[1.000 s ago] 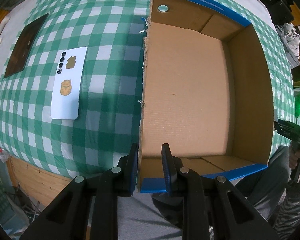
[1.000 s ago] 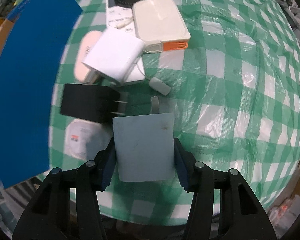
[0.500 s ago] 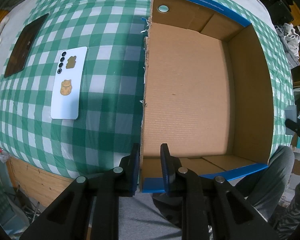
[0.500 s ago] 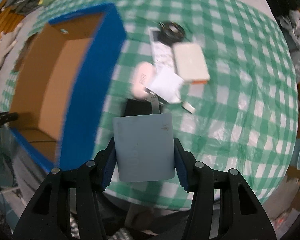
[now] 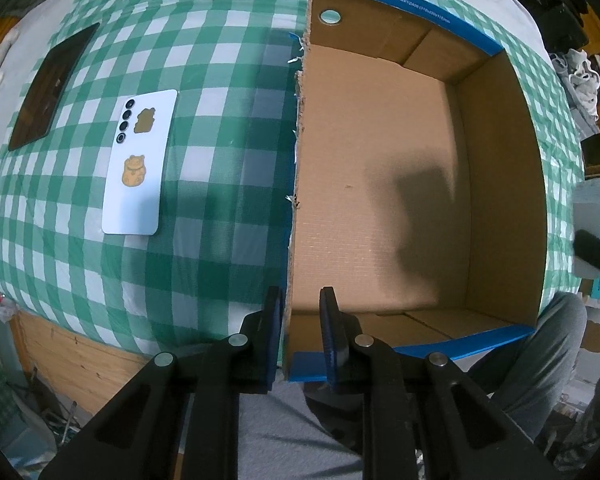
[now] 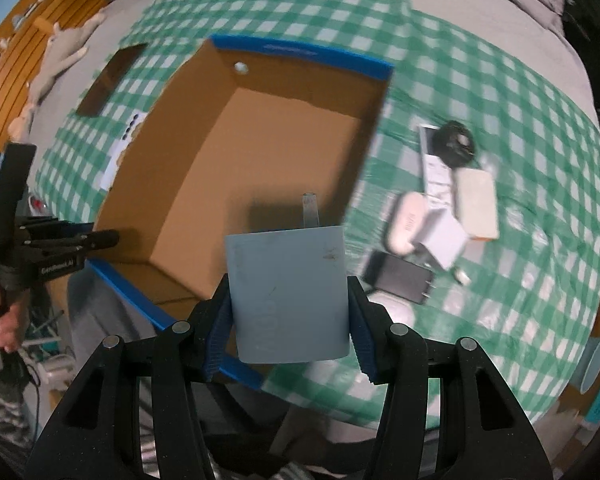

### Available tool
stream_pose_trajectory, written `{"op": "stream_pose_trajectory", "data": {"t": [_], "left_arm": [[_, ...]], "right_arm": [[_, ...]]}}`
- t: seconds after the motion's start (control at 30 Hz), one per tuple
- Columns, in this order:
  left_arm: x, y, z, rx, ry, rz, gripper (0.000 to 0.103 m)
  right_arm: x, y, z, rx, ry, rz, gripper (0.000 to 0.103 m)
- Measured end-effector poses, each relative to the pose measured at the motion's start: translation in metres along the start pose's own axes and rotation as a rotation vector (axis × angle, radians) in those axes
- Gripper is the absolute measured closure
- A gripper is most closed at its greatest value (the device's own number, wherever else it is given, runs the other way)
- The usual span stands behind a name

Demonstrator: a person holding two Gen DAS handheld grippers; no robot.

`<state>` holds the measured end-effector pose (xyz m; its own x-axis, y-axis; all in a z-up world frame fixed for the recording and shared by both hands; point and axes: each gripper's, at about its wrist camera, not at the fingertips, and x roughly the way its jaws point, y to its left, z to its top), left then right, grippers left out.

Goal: Flip cup upside down
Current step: 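Carry the white charger into the box and open the right gripper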

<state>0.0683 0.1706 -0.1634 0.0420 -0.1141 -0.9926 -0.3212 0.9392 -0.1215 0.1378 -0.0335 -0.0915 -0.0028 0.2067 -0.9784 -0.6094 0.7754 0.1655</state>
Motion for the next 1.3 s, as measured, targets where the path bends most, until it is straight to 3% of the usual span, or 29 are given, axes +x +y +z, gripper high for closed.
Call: {"op": "stream_pose_trajectory", "data": {"t": [0.4,0.83,1.1,1.3], "left_arm": [[0.001,-0.001,-0.002,0.003,-0.001,-0.005,0.084],[0.007,0.004,-0.004,0.0,0.013,-0.023,0.084],[0.007,0.005,-0.004,-0.002,0.013,-0.031,0.084],[0.005,0.004,-0.006,0.001,0.011,-0.027,0.084]], "right_arm": [[0.06,0.048,0.007,-0.039,0.092,0.021,0.05],[0.127,0.055,0.004,-0.048,0.212,-0.034,0.05],[0.122,0.055,0.007,-0.066,0.175,-0.056,0.051],[0.096,0.052,0.006,-0.058,0.124,-0.023,0.047]]}}
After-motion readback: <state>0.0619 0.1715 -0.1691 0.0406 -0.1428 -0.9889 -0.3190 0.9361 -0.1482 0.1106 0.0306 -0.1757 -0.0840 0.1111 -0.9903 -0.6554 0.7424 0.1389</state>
